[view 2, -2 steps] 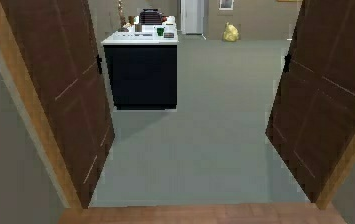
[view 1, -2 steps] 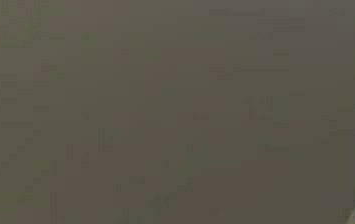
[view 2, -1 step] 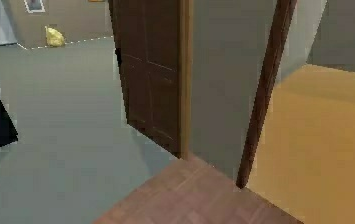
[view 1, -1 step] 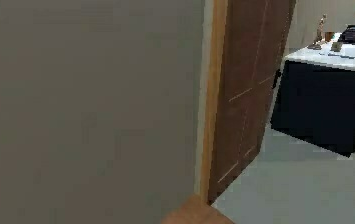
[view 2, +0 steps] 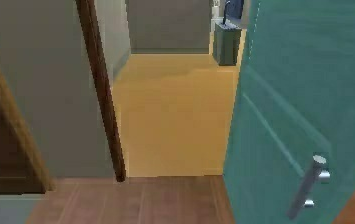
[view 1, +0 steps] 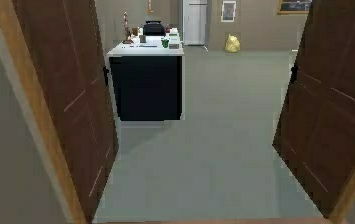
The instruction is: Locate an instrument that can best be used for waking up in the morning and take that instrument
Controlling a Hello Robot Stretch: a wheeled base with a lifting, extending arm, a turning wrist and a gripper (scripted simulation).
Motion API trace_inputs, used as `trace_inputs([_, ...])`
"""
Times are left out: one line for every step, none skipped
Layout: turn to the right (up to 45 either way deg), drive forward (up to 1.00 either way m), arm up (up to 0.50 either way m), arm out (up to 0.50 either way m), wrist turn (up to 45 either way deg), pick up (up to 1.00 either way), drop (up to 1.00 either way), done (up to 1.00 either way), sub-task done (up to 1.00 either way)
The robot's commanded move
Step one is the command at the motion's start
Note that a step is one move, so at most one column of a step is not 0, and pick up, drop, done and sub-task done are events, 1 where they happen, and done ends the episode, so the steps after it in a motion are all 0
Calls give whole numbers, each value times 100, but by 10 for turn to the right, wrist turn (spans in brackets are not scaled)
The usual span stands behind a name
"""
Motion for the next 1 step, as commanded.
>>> trace_inputs([450,0,0,0,0,0,0,0,0])
